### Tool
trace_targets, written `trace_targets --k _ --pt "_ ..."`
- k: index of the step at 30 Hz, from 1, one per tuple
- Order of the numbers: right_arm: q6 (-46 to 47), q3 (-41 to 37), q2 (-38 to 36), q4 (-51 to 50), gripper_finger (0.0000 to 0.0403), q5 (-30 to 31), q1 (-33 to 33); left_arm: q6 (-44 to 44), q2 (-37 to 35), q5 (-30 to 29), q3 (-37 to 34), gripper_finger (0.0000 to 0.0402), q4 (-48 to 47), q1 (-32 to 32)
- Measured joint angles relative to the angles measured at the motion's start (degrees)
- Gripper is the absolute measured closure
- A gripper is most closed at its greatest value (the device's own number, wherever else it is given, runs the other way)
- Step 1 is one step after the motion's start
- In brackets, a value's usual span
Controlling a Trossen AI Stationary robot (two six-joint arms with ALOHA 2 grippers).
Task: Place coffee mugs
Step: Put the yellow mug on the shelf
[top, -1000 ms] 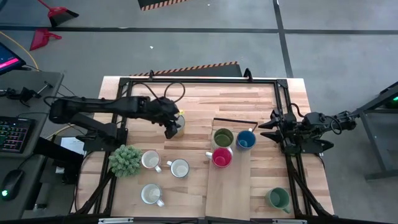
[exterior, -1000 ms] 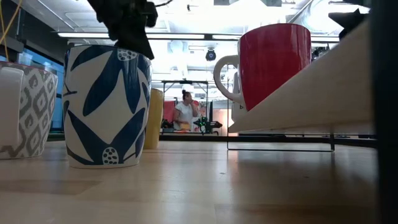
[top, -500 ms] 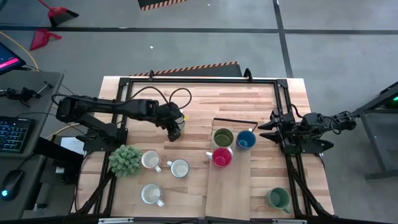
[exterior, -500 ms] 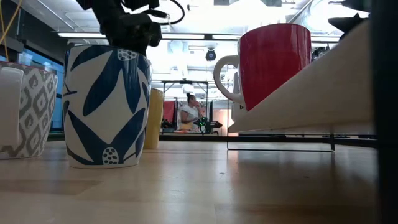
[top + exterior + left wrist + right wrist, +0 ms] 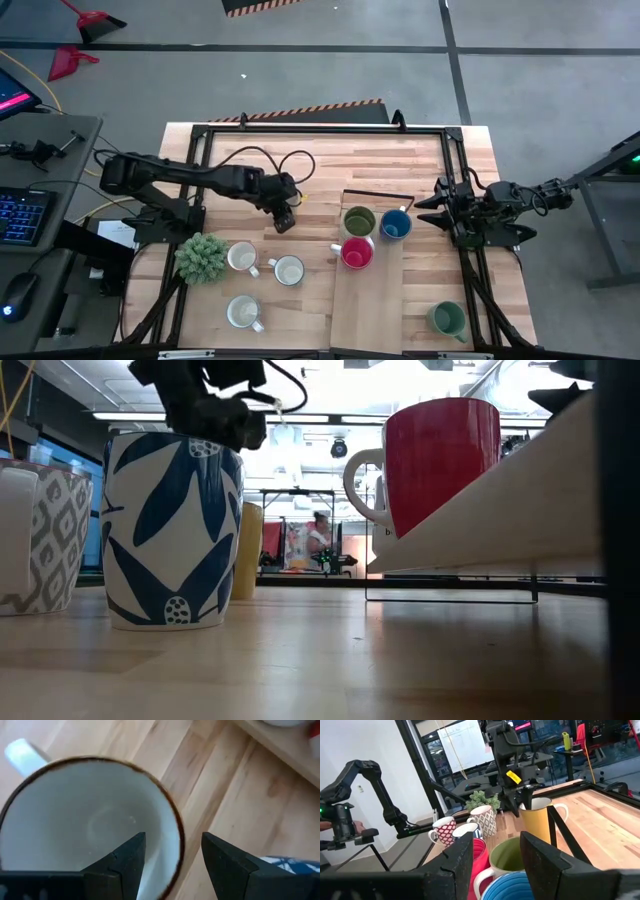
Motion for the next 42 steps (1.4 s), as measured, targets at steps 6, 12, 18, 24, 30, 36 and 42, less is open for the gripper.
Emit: trace_targets --k 6,12,18,24,30,36,42 --pt "0.0 0.0 0.0 -0.01 0.0256 -0.08 0.01 0.14 3.52 -0.47 0.0 0.0218 0.27 0.02" --pt "0.15 0.0 0.01 -0.02 0.0256 -0.35 0.01 0.57 5.22 -2.37 0.2 0.0218 0.63 0.02" --pt "0.15 0.0 0.02 -0.01 0.0256 -0.48 0.0 2.04 5.45 -3.07 0.02 0.0218 2.54 0.2" --pt "0.17 0.0 0.02 -0.01 0.0256 -0.7 0.0 3.5 6.46 -2.48 -0.07 0.0218 4.45 0.19" --pt "0.17 0.0 0.02 -0.08 0.0256 -0.72 0.0 3.7 8.07 -3.19 0.11 0.0221 4.66 0.17" --pt "0.17 0.0 0.0 -0.16 0.0256 -0.7 0.0 5.41 8.87 -3.99 0.2 0.028 4.58 0.17" --pt "0.11 0.0 0.01 -0.16 0.0256 -0.7 0.01 6.3 9.1 -3.24 1.31 0.0376 3.92 0.32"
